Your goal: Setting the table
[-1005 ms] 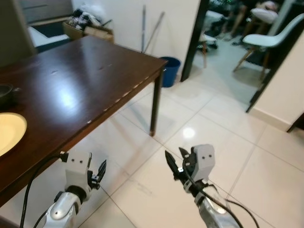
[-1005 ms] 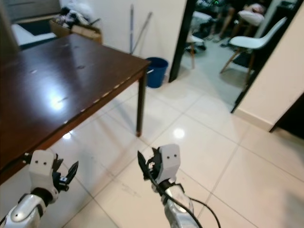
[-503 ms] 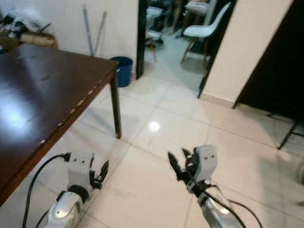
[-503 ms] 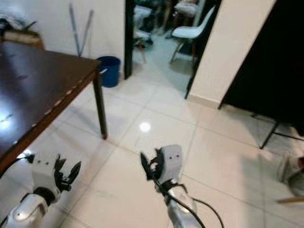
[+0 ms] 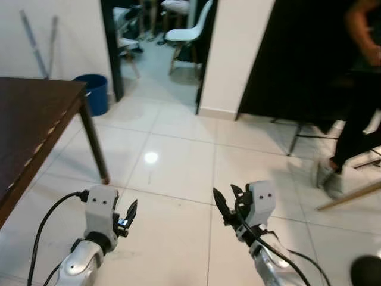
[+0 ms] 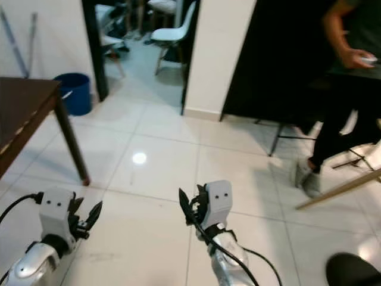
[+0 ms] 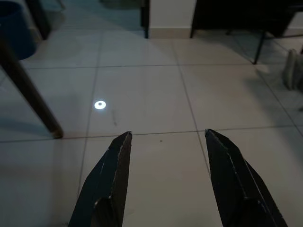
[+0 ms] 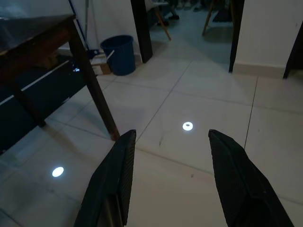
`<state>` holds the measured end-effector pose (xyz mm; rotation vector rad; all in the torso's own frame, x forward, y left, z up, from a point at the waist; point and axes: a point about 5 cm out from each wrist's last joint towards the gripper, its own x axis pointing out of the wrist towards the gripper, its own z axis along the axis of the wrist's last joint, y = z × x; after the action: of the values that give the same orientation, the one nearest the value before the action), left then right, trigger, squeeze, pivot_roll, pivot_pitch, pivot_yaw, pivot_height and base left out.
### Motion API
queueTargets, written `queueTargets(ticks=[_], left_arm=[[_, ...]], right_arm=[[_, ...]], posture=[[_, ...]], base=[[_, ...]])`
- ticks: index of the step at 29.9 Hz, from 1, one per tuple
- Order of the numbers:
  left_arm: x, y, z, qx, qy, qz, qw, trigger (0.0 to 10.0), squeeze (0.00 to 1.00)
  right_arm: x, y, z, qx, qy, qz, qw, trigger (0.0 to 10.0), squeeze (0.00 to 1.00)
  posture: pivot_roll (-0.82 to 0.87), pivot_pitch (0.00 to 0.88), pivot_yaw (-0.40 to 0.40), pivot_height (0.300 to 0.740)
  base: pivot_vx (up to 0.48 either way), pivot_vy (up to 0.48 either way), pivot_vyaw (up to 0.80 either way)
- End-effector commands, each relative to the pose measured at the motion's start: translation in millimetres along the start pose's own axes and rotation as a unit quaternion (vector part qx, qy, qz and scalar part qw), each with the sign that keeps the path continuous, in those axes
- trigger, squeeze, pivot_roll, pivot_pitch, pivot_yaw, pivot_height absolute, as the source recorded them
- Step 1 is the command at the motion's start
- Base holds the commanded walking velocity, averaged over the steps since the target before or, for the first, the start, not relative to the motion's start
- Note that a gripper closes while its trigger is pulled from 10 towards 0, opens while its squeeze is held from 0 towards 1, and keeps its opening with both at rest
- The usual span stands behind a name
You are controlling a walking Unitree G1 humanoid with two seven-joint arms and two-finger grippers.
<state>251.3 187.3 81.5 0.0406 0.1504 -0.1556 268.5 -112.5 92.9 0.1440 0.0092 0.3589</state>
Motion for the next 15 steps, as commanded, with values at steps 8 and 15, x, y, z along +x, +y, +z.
queueTargets(ticks=[8,15], left_arm=[[-0.9,-2.1,-5.3,-0.002,0.012,0.000,1.000,10.0,0.00],[-0.8,-2.4,-5.5,-0.002,0.012,0.000,1.000,10.0,0.00]], right_arm=[[-1.7,-3.9,-2.8,-0.005,0.010,-0.005,1.000,10.0,0.00],[-1.4,-4.2,-2.7,-0.006,0.010,-0.003,1.000,10.0,0.00]], posture=[[-0.01,0.017,0.031,0.740],[-0.01,0.014,0.029,0.740]], base=[[0.000,0.000,-0.80],[0.000,0.000,-0.69]])
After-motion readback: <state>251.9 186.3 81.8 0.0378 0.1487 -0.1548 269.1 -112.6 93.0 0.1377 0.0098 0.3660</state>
